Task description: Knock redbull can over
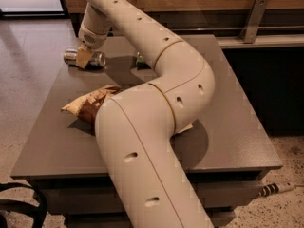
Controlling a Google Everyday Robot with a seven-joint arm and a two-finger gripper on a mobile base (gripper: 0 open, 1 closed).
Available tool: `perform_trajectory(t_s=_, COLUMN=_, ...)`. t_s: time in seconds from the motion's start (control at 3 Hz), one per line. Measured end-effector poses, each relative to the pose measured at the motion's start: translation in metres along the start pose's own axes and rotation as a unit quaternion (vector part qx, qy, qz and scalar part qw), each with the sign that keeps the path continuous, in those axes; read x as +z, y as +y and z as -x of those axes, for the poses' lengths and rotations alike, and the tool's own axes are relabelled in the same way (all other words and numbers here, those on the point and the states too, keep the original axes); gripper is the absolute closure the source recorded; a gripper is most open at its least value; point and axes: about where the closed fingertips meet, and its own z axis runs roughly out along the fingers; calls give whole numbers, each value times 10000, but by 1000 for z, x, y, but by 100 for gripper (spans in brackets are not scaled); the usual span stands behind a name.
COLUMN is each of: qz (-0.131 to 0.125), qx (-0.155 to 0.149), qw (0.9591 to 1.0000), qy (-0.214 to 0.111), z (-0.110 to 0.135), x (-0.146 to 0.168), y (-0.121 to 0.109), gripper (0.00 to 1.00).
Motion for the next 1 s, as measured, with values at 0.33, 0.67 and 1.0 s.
perform_trajectory(t_s=0.33, qz=0, qx=0, qw=10000, qy=0, z=0, x=-1, y=0, gripper=28)
perform_trajectory(t_s=0.67, qz=22, qx=0, qw=10000, qy=12, z=0, x=3, y=1, gripper=5)
perform_trajectory(t_s=1.0, qz=32, qx=1, qw=10000, qy=18, z=0, x=5, y=1, gripper=0)
